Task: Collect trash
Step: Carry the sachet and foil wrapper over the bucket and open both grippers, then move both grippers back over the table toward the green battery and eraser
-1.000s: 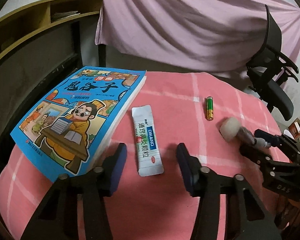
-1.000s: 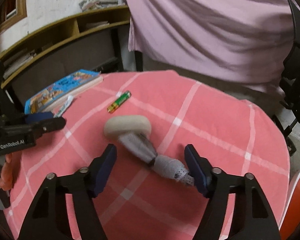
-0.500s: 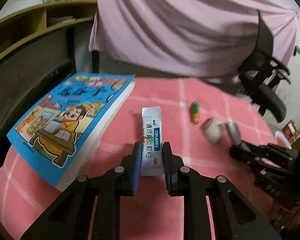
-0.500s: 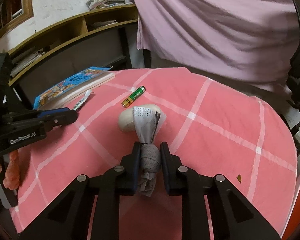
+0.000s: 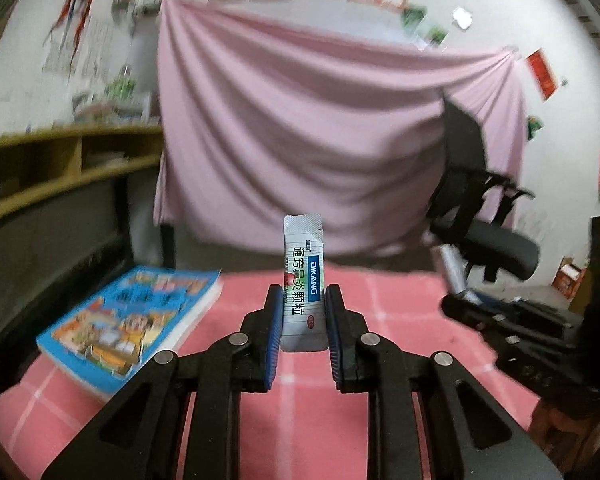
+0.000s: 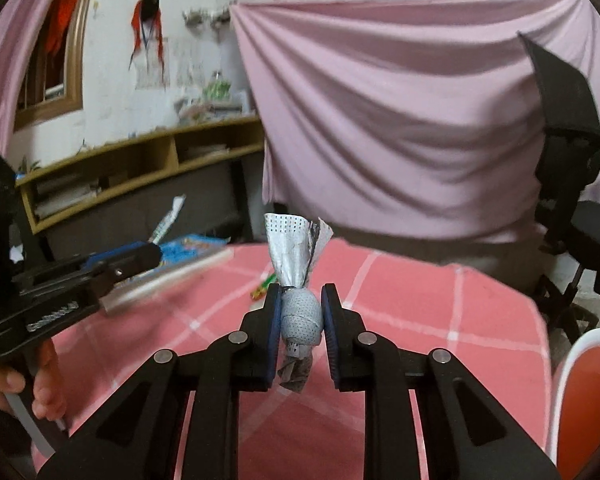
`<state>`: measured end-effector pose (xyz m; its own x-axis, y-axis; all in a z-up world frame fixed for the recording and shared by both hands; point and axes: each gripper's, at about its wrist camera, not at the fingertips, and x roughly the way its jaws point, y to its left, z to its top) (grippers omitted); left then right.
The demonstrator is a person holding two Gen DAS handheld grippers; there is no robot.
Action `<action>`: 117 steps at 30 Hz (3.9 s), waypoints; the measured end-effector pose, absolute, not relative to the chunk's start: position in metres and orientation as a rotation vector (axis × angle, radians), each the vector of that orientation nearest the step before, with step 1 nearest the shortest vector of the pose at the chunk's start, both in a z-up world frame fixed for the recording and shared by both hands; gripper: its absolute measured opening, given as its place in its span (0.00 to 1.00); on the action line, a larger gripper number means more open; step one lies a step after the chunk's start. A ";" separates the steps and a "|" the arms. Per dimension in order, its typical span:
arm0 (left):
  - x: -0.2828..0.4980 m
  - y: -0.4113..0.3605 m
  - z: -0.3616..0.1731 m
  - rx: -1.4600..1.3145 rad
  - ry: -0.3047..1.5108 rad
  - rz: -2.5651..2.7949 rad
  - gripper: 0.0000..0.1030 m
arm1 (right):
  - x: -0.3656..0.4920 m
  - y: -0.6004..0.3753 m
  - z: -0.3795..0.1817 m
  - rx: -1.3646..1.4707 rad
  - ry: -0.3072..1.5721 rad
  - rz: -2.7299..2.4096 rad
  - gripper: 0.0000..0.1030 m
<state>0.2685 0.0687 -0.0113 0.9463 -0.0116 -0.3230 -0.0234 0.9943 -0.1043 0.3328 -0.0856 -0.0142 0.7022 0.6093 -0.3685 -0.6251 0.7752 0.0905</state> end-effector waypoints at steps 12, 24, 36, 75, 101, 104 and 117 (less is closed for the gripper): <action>0.251 0.036 0.009 -0.026 0.186 -0.012 0.17 | 0.310 -0.120 -0.001 0.063 0.222 0.601 0.18; 0.237 -0.006 0.015 -0.014 0.171 -0.081 0.17 | 0.289 -0.164 0.003 0.132 0.184 0.503 0.18; 0.254 -0.081 0.020 0.031 0.228 -0.227 0.17 | 0.280 -0.240 -0.002 0.136 0.179 0.363 0.18; 0.348 -0.248 -0.003 0.147 0.735 -0.574 0.30 | 0.315 -0.371 -0.045 0.353 0.505 0.046 0.32; 0.308 -0.156 0.058 0.010 0.491 -0.245 0.92 | 0.296 -0.356 -0.015 0.342 0.375 0.051 0.89; 0.300 -0.135 0.068 -0.045 0.444 -0.199 0.98 | 0.290 -0.343 -0.006 0.311 0.322 0.045 1.00; 0.275 -0.050 0.089 -0.096 0.296 0.029 0.98 | 0.279 -0.265 0.032 0.239 0.124 0.103 1.00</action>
<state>0.2749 -0.0501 0.0891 0.9562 0.0148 -0.2925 -0.0428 0.9950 -0.0898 0.2794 -0.2653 0.0322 0.9872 0.1160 -0.1098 -0.0867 0.9663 0.2423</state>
